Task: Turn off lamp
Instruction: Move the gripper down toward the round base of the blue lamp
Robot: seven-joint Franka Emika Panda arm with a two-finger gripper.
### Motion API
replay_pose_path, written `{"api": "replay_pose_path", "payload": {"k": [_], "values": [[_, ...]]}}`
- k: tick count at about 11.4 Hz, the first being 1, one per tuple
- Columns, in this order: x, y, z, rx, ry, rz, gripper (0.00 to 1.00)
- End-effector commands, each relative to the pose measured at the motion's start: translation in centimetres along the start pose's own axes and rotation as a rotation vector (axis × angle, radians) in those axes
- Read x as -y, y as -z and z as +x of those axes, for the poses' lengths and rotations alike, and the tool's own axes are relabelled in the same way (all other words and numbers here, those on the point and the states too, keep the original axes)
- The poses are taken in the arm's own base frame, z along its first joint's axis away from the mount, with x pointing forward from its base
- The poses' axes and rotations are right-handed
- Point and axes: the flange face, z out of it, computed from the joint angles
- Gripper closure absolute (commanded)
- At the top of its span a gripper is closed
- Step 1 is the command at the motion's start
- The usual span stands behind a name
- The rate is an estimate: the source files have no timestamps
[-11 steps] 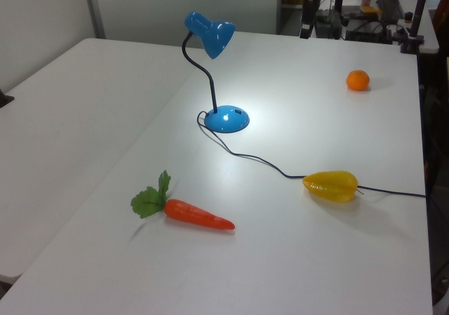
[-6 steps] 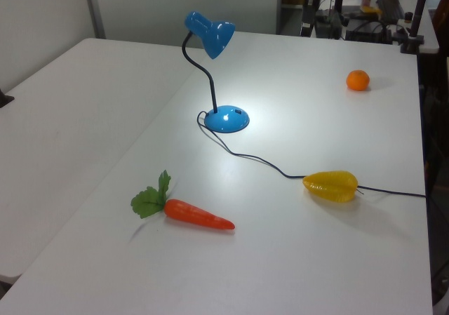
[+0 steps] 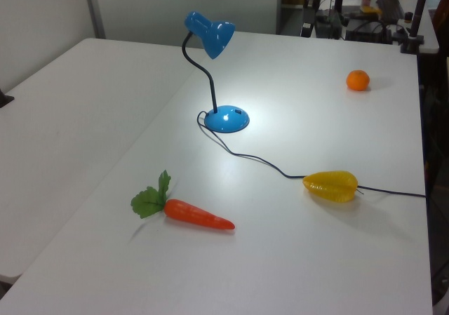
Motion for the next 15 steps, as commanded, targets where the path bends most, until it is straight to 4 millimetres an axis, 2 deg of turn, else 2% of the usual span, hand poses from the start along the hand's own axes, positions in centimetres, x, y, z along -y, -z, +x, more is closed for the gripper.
{"api": "replay_pose_path", "payload": {"k": [1, 4, 7, 11, 15], "values": [[0.0, -1.5, -0.5, 0.017, 0.019, 0.022, 1.00], [-0.9, -4.5, -1.1, 0.073, 0.042, 0.021, 1.00], [-2.2, -7.8, -1.6, 0.123, 0.192, 0.028, 1.00], [-3.1, -13.5, -0.4, 0.074, 0.184, 0.007, 1.00], [-4.7, -17.5, 0.1, -0.015, 0.147, -0.022, 1.00]]}}
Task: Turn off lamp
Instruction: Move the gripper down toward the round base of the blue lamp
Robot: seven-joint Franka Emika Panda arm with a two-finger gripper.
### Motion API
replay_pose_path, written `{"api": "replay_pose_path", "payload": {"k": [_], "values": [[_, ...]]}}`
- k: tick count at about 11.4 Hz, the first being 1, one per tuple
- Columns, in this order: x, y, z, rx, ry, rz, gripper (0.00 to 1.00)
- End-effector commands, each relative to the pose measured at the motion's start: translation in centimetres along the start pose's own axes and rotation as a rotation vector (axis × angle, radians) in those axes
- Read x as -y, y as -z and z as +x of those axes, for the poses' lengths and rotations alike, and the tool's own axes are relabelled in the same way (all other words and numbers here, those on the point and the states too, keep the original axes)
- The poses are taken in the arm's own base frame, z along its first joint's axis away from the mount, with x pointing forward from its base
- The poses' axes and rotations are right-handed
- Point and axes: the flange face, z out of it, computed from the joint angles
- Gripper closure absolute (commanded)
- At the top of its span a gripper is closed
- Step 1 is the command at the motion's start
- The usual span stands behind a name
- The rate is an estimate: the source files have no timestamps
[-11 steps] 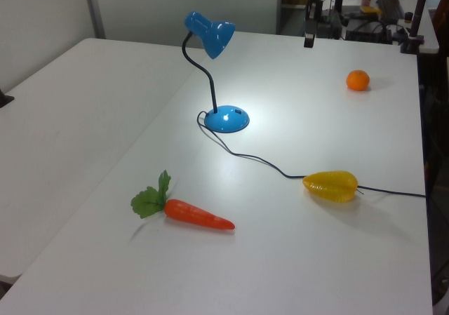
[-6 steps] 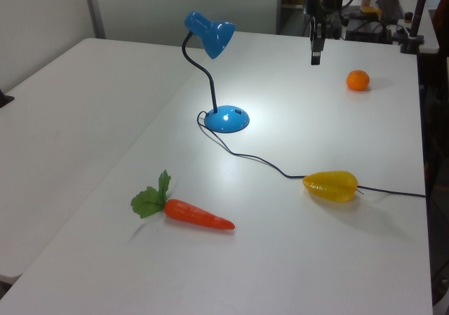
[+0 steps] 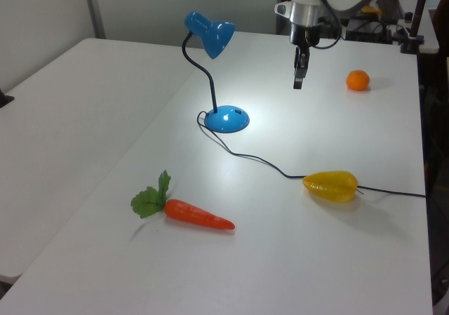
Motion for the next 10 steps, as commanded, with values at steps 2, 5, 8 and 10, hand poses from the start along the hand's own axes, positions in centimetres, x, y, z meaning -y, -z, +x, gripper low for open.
{"api": "replay_pose_path", "payload": {"k": [2, 5, 8, 10], "values": [[-1.0, -3.8, 0.0, -0.080, -0.004, -0.031, 1.00], [-1.5, -6.2, 1.3, -0.147, -0.007, -0.057, 1.00], [-2.8, -8.3, 2.1, -0.209, -0.038, -0.073, 1.00], [-3.4, -9.1, 2.7, -0.265, -0.117, -0.082, 1.00]]}}
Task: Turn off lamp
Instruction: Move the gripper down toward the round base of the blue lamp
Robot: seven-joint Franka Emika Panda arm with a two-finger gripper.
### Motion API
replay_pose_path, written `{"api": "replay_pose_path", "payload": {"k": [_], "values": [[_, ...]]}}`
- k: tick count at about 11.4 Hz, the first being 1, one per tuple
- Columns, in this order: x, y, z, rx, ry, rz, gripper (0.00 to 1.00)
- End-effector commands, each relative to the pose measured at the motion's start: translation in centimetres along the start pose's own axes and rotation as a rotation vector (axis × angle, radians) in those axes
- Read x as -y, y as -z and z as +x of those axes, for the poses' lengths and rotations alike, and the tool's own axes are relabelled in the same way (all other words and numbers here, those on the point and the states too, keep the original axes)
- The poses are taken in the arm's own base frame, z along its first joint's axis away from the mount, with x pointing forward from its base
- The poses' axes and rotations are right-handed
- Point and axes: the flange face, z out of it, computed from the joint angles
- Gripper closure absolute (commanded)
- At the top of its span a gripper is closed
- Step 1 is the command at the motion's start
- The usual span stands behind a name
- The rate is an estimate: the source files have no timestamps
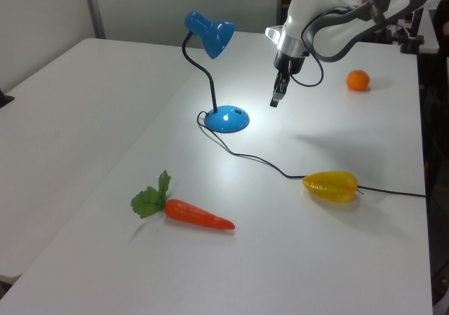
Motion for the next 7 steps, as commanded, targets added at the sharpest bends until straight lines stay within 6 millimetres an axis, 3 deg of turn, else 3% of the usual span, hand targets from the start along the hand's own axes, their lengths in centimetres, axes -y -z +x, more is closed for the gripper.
{"api": "replay_pose_path", "payload": {"k": [1, 7], "values": [[-0.9, -1.4, 0.4, -0.097, -0.093, -0.022, 1.00], [-1.3, -4.1, 2.2, -0.256, -0.171, -0.057, 1.00]]}}
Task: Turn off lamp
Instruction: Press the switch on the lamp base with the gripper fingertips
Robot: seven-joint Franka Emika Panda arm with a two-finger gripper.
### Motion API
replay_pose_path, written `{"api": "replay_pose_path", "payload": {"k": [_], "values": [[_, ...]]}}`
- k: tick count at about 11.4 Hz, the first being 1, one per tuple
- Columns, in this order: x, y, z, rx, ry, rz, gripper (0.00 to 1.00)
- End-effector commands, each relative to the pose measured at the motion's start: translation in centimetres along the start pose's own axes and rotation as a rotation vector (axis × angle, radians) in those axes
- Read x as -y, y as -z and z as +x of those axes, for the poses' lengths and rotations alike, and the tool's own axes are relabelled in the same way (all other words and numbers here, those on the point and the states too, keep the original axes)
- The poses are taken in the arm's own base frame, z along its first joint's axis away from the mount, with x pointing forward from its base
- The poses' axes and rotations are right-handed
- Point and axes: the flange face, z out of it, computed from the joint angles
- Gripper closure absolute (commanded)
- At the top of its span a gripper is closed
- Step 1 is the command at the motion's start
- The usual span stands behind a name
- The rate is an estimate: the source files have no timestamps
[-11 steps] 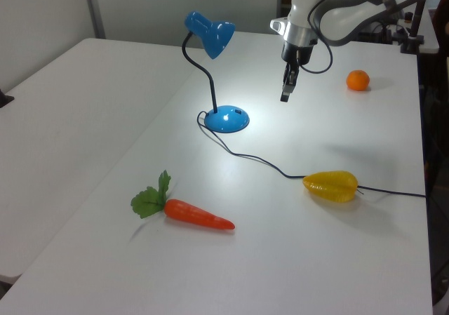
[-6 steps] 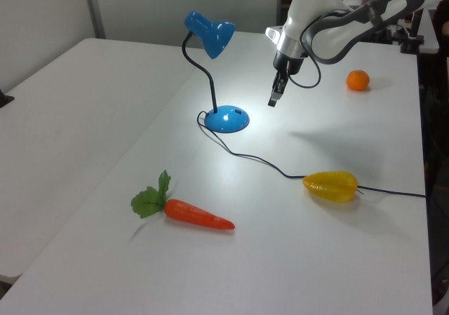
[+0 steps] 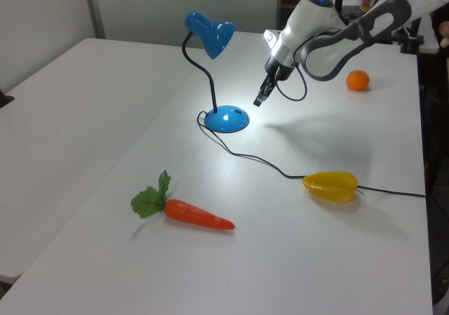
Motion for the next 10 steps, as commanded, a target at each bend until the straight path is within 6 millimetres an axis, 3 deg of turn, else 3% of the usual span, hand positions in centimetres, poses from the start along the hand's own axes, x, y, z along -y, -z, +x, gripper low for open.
{"api": "replay_pose_path", "payload": {"k": [1, 5, 10], "values": [[0.1, -1.5, 1.3, -0.072, -0.056, -0.003, 1.00], [-0.1, -3.1, 2.6, -0.089, -0.068, -0.003, 1.00], [0.1, -5.2, 2.2, -0.067, -0.058, -0.006, 1.00]]}}
